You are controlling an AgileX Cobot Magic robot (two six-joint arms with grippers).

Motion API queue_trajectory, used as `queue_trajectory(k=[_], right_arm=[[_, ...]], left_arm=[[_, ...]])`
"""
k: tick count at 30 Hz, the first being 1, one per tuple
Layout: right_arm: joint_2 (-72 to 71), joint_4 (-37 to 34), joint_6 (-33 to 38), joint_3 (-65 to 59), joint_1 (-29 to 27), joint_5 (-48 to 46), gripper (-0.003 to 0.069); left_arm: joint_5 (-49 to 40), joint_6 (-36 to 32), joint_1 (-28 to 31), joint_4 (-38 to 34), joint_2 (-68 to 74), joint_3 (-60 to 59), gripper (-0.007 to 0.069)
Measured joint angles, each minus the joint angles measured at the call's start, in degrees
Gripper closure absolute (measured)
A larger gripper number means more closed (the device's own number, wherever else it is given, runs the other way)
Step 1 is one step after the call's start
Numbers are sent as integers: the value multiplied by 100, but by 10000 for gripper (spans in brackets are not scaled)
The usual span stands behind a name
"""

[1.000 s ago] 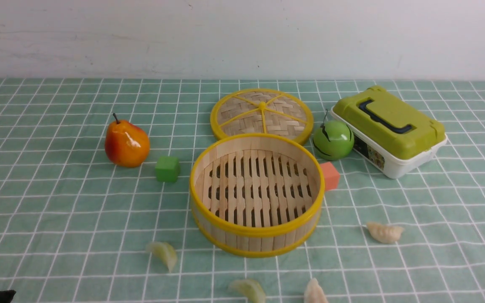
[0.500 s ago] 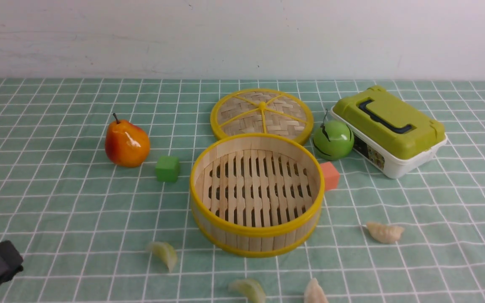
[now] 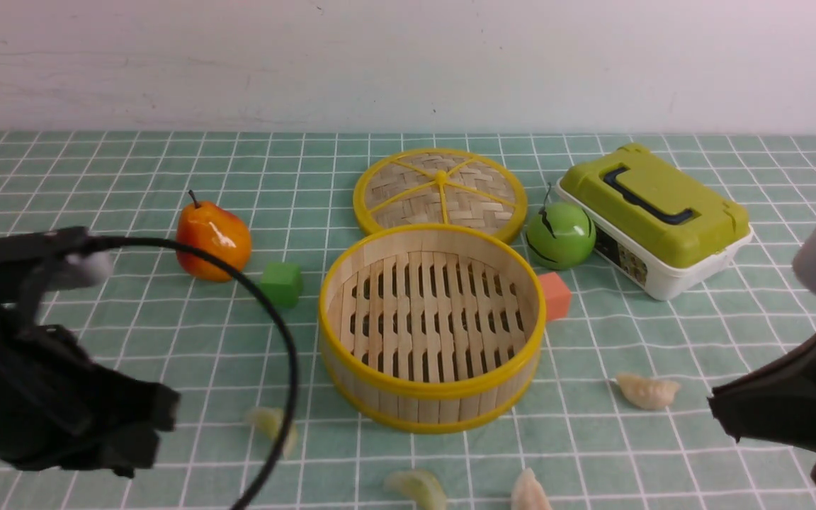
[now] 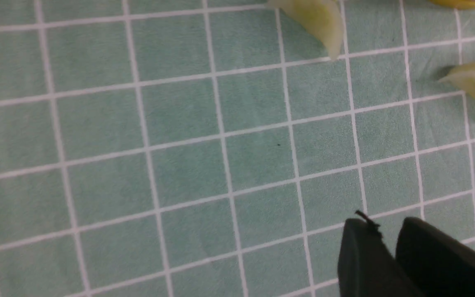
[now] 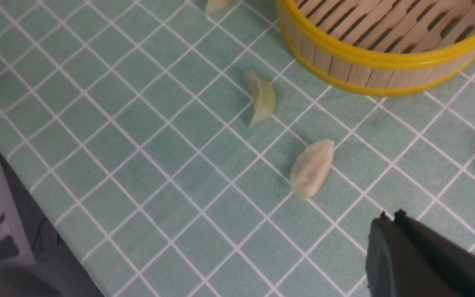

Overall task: Put the dumplings into the steamer on the table with the blue tablecloth.
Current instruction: 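Reach for and grasp a dumpling on the table with the left gripper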

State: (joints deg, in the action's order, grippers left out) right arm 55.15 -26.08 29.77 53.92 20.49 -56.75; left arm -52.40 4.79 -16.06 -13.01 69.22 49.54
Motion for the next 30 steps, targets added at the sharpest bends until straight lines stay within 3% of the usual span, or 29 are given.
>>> queue_trajectory(k=[4,5,6,8,12,16,25,30], right_arm=[[0,152,-1,4,87,-48,674],[0,183,-1,4,93,-68,673],[0,183,-1,4,93,-67,673],[0,204,-1,4,93,-82,673],[0,192,-1,4,112,-82,669],[0,189,-1,4,119,-82,666],[0,189,-1,4,119,-82,661],[0,189,-1,4,119,-82,661]], left_arm=[[383,533,-529,88,722,184,309],[644,795,-731,94,1083,283,209],[678,824,-747,94,1126,283,199],[1109,1208,-857,103,1650,398,95],[1537,1883,-863,348,2264,519,32],[1868,2388,-863,705,2666,611,52],[2137,3103,-863,1302,3432,1008,190],[2029,3151,-863,1388,3513,1104,424]])
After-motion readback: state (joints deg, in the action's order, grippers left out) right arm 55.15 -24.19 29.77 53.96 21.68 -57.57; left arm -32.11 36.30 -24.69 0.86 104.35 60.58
